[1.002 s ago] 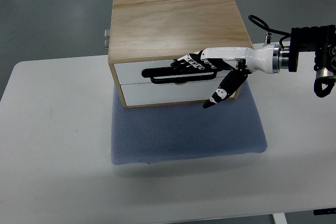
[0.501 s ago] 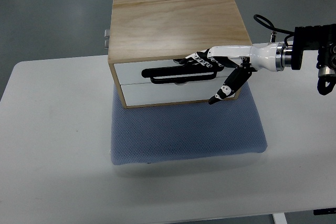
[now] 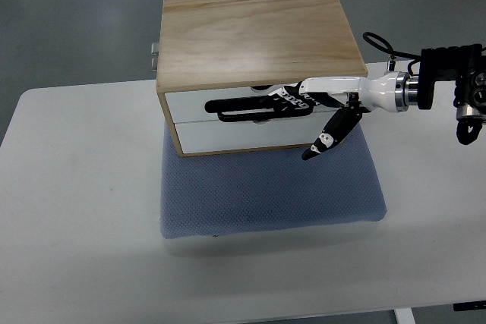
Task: Open wood drawer with right hand
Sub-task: 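Hook the right hand fingers around the upper drawer handle, then pull the upper white drawer toward the robot with the right hand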
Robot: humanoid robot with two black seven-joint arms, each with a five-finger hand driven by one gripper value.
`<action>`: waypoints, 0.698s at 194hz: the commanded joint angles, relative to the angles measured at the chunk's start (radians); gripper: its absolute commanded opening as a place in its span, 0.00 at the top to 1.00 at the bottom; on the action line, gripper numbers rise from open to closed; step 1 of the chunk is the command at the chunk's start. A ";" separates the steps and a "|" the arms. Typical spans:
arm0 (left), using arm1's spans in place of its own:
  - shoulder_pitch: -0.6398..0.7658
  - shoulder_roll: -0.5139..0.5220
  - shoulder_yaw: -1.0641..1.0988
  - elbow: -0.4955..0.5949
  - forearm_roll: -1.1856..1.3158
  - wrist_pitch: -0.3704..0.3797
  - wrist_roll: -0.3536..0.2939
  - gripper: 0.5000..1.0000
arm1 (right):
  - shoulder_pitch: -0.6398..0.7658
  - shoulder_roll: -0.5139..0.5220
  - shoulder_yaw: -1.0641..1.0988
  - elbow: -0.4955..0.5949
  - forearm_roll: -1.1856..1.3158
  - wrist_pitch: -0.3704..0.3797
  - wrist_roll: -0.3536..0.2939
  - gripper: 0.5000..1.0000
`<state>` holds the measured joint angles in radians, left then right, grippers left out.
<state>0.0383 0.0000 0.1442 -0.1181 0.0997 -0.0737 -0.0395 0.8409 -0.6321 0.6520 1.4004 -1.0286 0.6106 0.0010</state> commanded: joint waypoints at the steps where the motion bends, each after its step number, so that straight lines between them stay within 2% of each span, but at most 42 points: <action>1: 0.000 0.000 0.000 0.000 0.000 0.000 0.000 0.00 | 0.000 -0.001 -0.023 0.000 0.004 0.000 -0.003 0.11; 135: 0.000 0.000 0.000 0.000 0.000 0.000 0.000 0.00 | 0.009 -0.031 -0.044 0.026 0.044 0.000 -0.024 0.11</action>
<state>0.0383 0.0000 0.1442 -0.1181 0.0998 -0.0737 -0.0398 0.8489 -0.6598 0.6072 1.4252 -0.9863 0.6110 -0.0231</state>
